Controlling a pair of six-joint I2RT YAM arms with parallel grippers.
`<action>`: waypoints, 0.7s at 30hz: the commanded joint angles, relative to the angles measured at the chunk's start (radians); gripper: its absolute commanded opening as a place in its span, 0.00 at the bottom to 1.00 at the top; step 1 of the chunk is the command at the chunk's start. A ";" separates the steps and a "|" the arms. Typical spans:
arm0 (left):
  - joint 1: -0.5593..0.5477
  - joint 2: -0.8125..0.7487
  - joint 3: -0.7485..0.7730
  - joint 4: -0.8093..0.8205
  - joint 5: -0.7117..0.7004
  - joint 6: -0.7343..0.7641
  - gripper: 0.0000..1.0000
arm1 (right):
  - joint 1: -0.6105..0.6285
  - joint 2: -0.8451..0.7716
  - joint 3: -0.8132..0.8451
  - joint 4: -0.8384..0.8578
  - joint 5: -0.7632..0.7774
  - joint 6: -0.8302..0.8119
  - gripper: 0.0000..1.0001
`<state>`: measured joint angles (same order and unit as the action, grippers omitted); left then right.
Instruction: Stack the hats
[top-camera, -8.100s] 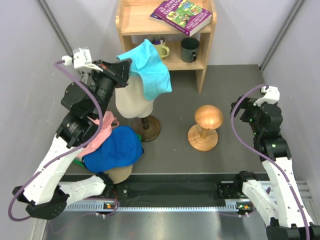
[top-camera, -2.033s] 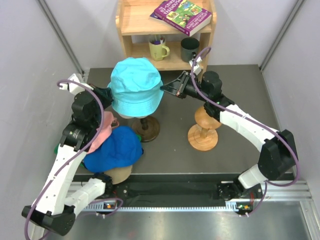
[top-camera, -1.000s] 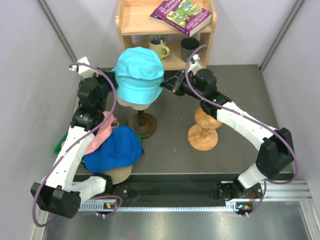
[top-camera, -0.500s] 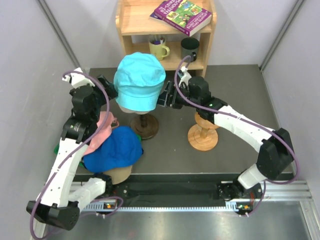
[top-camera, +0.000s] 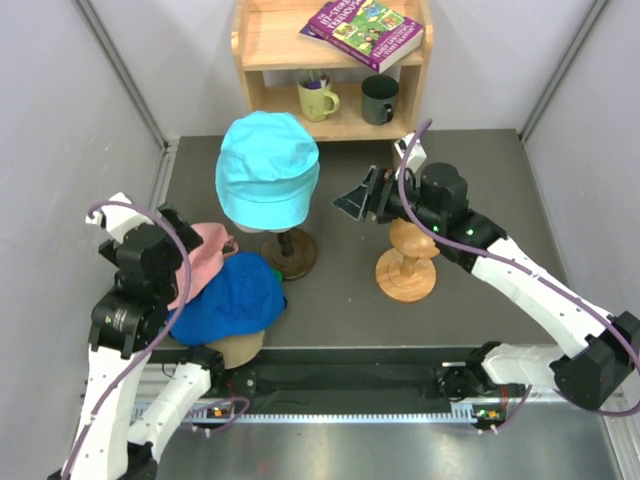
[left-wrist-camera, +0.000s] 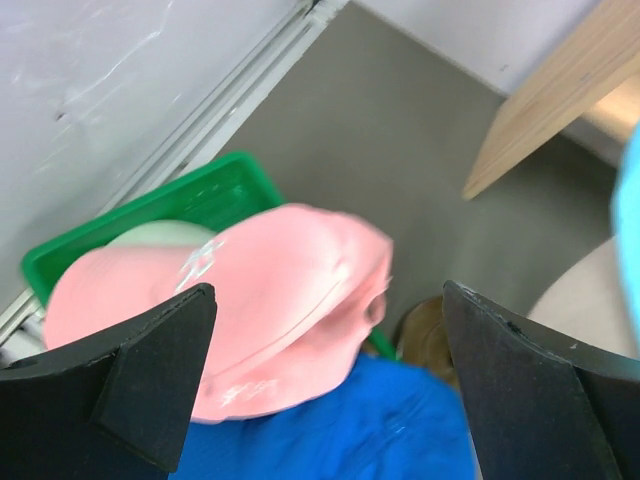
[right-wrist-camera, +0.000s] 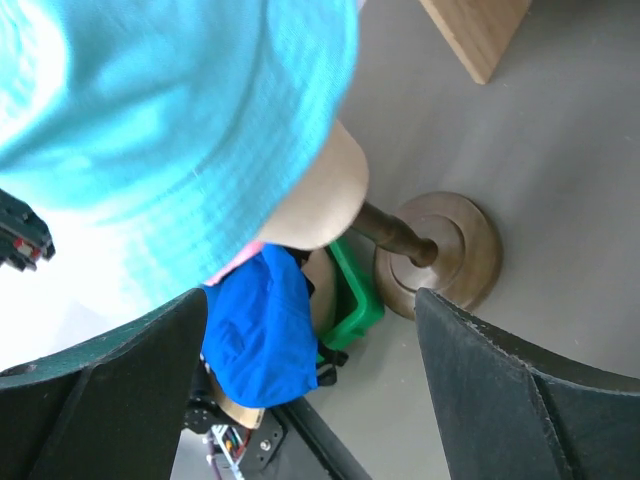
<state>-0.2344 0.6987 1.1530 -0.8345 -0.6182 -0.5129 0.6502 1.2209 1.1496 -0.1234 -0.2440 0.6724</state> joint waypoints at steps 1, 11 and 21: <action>-0.002 -0.036 -0.105 -0.074 0.006 0.042 0.99 | -0.009 -0.032 -0.040 -0.007 0.031 -0.019 0.84; -0.002 0.182 -0.153 -0.005 -0.001 0.149 0.99 | -0.015 -0.081 -0.060 -0.018 0.040 -0.010 0.85; 0.003 0.167 -0.285 0.086 -0.061 0.195 0.84 | -0.032 -0.136 -0.091 -0.044 0.060 0.000 0.85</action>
<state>-0.2344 0.9024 0.9188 -0.8261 -0.6338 -0.3412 0.6342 1.1191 1.0595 -0.1764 -0.2028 0.6735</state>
